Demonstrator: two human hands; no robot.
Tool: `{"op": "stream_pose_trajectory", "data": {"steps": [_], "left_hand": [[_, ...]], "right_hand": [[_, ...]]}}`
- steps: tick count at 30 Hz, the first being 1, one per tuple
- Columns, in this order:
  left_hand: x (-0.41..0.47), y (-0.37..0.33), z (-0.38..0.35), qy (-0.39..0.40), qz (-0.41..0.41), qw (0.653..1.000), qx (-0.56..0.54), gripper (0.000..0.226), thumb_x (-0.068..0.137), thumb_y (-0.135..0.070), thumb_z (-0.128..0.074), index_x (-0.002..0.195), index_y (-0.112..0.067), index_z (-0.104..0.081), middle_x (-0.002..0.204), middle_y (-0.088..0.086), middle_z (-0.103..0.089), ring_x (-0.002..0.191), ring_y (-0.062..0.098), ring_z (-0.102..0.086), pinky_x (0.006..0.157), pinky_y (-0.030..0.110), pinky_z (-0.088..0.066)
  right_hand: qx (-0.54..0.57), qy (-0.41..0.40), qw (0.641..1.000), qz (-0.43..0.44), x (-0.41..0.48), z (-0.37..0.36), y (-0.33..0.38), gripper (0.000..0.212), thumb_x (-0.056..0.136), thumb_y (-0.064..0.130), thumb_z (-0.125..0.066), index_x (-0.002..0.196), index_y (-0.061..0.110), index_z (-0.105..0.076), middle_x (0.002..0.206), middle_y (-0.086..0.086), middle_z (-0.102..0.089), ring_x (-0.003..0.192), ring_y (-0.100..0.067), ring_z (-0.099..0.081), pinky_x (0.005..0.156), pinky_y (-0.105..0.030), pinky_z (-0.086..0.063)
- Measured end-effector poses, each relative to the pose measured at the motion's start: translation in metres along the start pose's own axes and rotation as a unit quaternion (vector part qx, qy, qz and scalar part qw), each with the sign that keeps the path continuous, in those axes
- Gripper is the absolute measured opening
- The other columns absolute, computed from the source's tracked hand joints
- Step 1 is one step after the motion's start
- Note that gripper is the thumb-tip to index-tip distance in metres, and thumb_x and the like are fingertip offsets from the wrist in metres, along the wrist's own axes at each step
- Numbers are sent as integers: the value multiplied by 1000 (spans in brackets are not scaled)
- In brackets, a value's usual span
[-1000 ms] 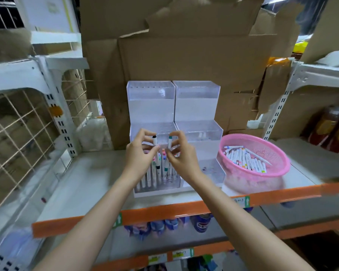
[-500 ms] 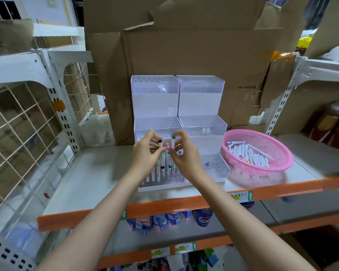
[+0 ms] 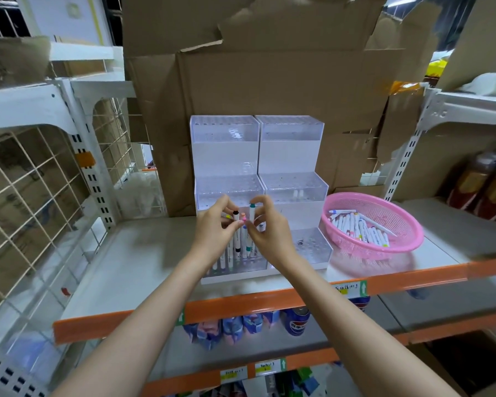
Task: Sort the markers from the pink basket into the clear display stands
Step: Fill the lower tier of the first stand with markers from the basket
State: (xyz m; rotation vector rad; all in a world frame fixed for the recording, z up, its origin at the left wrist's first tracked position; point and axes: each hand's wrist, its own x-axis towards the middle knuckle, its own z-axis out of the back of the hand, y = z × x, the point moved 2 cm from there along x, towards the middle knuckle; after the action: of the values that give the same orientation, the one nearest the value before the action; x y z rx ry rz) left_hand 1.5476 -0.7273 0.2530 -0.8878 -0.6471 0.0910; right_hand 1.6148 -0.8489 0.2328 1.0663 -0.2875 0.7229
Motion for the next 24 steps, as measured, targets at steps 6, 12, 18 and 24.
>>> {"op": "stream_pose_trajectory", "data": {"steps": [6, 12, 18, 24], "left_hand": [[-2, 2, -4, 17, -36, 997, 64, 23, 76, -9, -78, 83, -13, -56, 70, -8, -61, 70, 9, -63, 68, 25, -51], [0, 0, -3, 9, -29, 996, 79, 23, 78, -15, -76, 78, -20, -54, 69, -2, -64, 68, 11, -61, 59, 16, -42], [-3, 4, -5, 29, -40, 993, 111, 21, 76, -14, -78, 80, -10, -58, 70, 2, -64, 68, 19, -61, 64, 28, -46], [-11, 9, -8, 25, -80, 985, 151, 22, 70, -10, -82, 79, -8, -61, 72, 2, -62, 67, 20, -52, 66, 36, -46]], "right_hand": [[-5, 1, 1000, -6, -2, 6, 1, 32, 89, 12, -65, 115, 15, -46, 72, 16, -51, 67, 1, -54, 58, -13, -41], [-1, -4, 1000, -9, -5, 8, 3, 32, 90, 17, -65, 116, 15, -46, 75, 13, -52, 73, -14, -59, 60, -13, -40], [-2, -9, 1000, -15, -8, 9, 3, 31, 91, 16, -63, 116, 13, -45, 76, 14, -51, 75, -17, -60, 60, -13, -40], [1, -8, 1000, -13, -9, 9, 4, 32, 91, 14, -63, 117, 14, -45, 78, 9, -54, 76, -17, -61, 59, -11, -41]]}}
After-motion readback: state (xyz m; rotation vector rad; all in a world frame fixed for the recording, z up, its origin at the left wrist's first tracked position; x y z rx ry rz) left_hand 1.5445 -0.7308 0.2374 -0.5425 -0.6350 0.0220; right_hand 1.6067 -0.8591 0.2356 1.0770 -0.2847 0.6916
